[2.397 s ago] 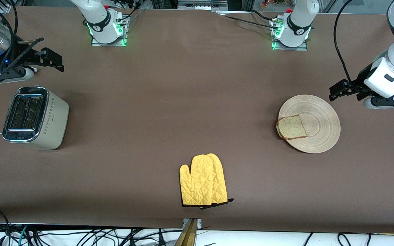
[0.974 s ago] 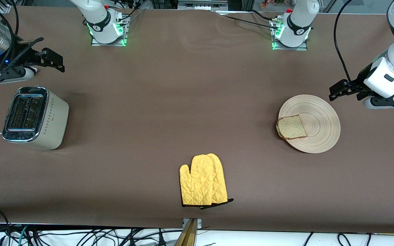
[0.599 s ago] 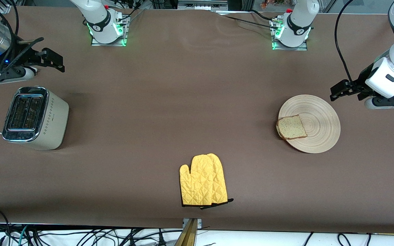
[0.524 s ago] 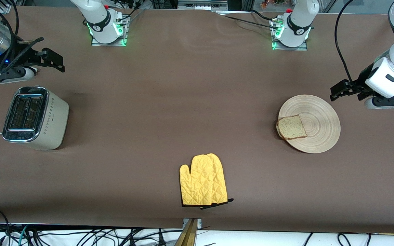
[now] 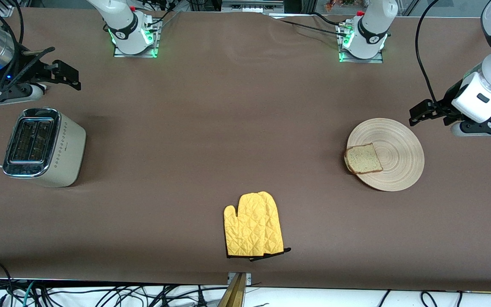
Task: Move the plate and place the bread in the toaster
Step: 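Reach the left gripper to the wooden plate rim and grip it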
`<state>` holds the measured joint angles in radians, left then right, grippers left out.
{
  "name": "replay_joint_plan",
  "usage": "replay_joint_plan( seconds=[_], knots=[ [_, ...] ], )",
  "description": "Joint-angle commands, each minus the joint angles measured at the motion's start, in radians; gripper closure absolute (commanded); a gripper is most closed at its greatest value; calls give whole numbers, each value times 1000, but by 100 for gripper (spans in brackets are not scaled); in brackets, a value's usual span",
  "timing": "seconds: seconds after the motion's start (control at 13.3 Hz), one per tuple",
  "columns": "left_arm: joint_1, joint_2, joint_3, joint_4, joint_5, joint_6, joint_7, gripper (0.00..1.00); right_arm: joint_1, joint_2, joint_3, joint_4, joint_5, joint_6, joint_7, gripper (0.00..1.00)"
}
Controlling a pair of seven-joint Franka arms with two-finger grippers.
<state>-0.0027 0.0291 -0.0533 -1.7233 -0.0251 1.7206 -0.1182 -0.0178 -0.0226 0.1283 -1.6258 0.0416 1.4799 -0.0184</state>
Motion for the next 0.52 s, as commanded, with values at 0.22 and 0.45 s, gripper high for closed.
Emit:
replay_joint_plan(
  seconds=[0.22, 0.45],
  knots=[
    [151, 104, 6, 21, -162, -15, 228, 0, 1, -10, -1, -9, 14, 5, -9, 0],
    [255, 175, 6, 22, -217, -13, 386, 0, 1, -11, -1, -9, 14, 5, -11, 0]
  ],
)
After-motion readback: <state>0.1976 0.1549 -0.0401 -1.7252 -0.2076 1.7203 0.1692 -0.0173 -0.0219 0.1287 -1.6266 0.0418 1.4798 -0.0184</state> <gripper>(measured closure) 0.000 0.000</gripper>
